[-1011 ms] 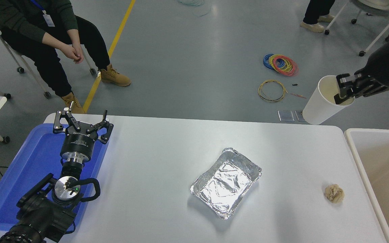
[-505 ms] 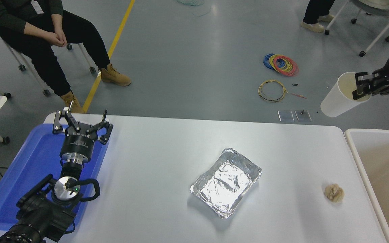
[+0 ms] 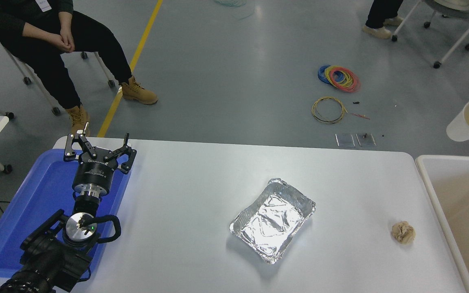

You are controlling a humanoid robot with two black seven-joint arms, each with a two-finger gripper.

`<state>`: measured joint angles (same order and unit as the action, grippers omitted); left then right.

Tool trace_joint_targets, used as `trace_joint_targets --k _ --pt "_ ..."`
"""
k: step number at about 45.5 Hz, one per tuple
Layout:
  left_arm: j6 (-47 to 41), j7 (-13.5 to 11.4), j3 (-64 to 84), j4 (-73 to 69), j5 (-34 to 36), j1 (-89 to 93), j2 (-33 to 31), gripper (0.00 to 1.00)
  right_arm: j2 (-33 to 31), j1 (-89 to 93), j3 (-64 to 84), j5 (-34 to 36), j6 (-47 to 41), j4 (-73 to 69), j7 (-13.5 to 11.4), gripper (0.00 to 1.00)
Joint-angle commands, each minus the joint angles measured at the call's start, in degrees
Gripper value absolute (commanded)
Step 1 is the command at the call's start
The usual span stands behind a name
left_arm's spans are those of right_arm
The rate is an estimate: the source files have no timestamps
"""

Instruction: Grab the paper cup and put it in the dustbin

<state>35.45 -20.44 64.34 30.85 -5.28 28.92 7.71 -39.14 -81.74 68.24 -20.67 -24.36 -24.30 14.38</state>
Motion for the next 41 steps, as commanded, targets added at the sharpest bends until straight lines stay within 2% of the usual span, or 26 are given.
trace_joint_targets --k 1,8,19,29,41 --pt "0.06 0.05 0.00 0.00 0.00 0.00 0.03 1.00 -0.15 13.26 -1.09 6.43 7.30 10.94 -1.98 0.00" --pt "0.06 -0.04 0.00 0.00 0.00 0.00 -0.06 1.00 -0.15 20.65 -6.27 10.47 14.15 13.05 -6.37 0.00" --pt "0.06 -0.04 0.00 0.00 0.00 0.00 0.03 1.00 1.52 31.46 -20.24 11.00 23.91 15.60 -10.42 0.00" --pt "-0.03 -0.04 0.00 0.00 0.00 0.00 -0.06 1.00 4.07 39.11 -29.83 11.09 26.29 18.68 -10.69 0.00" --pt "0.06 0.05 0.00 0.00 0.00 0.00 0.03 1.00 8.11 44.21 -34.75 11.53 30.33 18.85 -10.69 0.00"
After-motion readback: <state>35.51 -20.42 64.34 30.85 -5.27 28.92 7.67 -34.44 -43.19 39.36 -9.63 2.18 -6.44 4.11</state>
